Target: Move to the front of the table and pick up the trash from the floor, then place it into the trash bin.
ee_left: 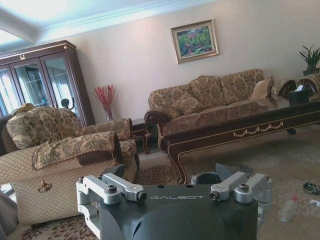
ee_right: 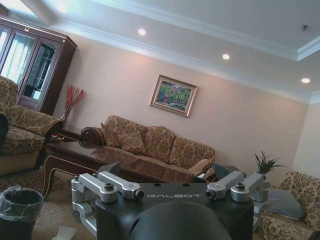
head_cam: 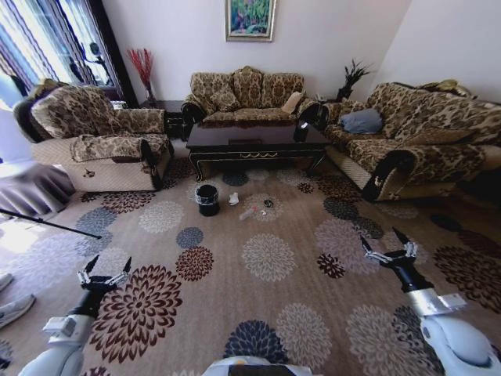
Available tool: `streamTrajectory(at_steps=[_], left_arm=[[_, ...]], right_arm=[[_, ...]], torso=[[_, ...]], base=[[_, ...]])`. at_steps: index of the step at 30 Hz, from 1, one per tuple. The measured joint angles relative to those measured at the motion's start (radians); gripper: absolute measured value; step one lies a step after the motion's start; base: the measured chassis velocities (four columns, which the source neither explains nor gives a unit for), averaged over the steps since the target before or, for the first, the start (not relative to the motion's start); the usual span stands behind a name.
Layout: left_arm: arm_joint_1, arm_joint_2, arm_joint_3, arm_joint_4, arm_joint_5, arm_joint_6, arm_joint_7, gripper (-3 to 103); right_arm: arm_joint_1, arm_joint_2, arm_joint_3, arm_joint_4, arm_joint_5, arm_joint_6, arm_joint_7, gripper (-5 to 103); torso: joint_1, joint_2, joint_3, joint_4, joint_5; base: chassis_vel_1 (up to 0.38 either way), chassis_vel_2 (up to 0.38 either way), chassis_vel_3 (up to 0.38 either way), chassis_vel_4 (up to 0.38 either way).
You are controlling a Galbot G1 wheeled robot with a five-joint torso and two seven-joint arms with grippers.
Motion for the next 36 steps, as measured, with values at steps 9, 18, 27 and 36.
streamTrajectory(at_steps=[9,18,27,36], left_arm=[[0.009,-0.005,-0.001,-0.001,0.009,0.0,0.0,100],[0.007,-0.004,0.003,-0.004,0.025,0.0,-0.004,100],[-0.008,-0.001,0.008,-0.004,0.042,0.007,-0.022,100],[-0.016,0.001,0.009,0.001,0.037,0.007,-0.023,100]], right_arm=[[-0.004,0.004,0.0,0.002,-0.002,0.003,0.0,100],[-0.007,0.005,0.0,0.004,-0.002,0.005,-0.001,100],[-0.017,0.009,0.002,0.005,0.0,0.007,-0.005,100],[-0.008,0.011,-0.002,-0.007,0.0,0.005,-0.005,100]], torso=[[-0.019,-0.043,-0.024,0.0001,-0.0001],[-0.041,-0.093,-0.052,0.0001,-0.0001],[-0.059,-0.134,-0.076,0.0001,-0.0001],[-0.075,-0.172,-0.097,0.0001,-0.0001]], base=[[0.0,0.0,0.0,0.0],[0.0,0.0,0.0,0.0],[0.0,0.0,0.0,0.0],[0.0,0.0,0.0,0.0]])
